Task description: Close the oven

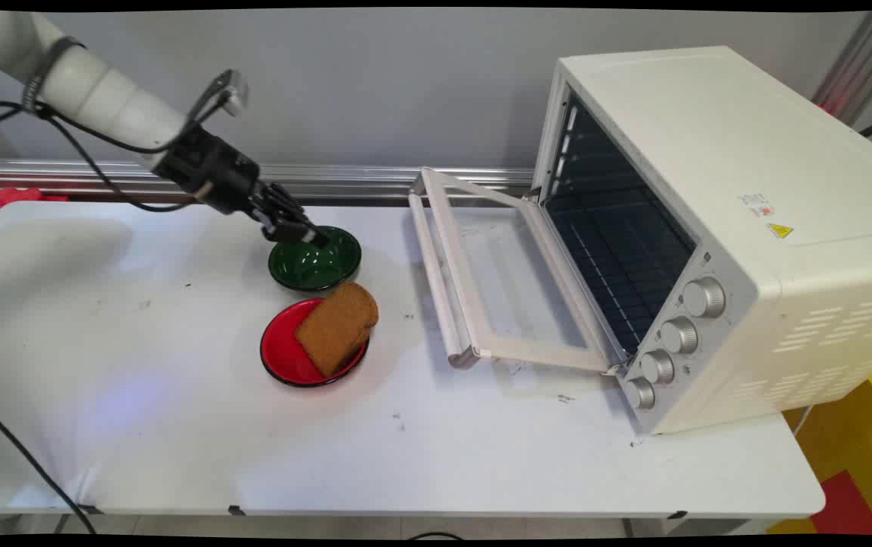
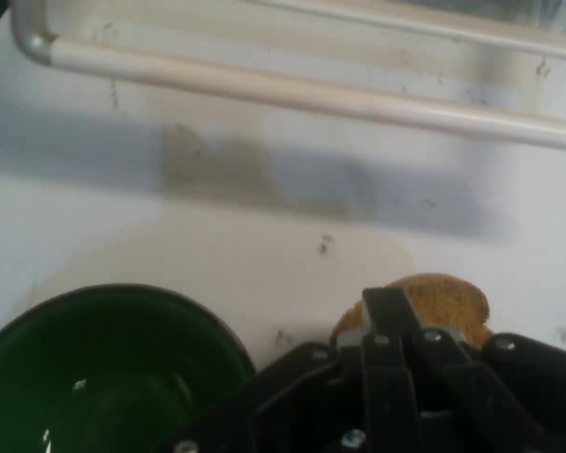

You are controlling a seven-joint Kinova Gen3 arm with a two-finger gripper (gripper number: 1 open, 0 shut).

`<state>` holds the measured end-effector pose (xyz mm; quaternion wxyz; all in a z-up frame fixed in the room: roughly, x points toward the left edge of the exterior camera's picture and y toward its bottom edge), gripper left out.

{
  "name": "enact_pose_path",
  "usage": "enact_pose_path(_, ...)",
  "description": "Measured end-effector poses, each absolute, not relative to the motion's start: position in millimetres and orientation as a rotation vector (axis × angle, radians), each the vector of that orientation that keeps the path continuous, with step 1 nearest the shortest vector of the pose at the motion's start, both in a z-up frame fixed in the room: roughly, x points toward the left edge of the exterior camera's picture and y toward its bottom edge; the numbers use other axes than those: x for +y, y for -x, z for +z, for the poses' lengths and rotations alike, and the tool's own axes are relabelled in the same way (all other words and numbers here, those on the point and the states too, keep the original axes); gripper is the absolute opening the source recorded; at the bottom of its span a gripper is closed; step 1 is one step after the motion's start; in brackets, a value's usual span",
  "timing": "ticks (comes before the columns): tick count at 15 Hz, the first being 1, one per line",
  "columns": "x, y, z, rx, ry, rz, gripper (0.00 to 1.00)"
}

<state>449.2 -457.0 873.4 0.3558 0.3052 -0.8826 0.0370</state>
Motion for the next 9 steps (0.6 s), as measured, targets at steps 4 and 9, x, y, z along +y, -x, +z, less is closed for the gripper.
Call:
enact_pose_path(4, -470, -426, 846, -2.263, -0.761, 0.103, 0.0)
enact_pose_path(9, -482, -402, 814, -2.251, -0.737, 0.111, 0.0)
